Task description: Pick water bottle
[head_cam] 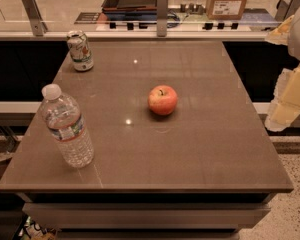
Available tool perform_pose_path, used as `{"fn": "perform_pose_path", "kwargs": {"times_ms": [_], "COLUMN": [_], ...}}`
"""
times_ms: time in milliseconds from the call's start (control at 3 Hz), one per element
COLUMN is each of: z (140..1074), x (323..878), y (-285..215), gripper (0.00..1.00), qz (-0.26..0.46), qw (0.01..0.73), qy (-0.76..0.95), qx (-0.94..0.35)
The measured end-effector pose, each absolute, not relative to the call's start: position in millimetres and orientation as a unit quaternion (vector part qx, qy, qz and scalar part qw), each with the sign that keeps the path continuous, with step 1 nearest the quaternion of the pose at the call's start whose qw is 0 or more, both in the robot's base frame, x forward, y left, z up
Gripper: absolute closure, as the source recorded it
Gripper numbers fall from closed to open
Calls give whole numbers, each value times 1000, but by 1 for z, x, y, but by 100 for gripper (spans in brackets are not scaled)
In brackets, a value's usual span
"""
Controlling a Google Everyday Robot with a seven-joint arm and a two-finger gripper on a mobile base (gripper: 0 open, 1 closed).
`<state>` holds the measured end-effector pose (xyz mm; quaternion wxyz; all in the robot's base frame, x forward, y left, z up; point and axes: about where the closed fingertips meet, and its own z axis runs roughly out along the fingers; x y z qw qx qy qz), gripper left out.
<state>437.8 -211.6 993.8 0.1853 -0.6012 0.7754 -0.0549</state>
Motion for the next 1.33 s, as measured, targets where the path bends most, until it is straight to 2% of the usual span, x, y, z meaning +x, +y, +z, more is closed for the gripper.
{"fn": "perform_pose_path", "kwargs": {"times_ms": [333,667,1333], "z": [994,996,965], "x": [438,435,436], "y": [-212,-204,-156], "gripper": [0,0,0], "qz": [-55,-28,98], "qw": [186,216,321], "qy": [775,762,693], "qx": [-601,-610,-638]}}
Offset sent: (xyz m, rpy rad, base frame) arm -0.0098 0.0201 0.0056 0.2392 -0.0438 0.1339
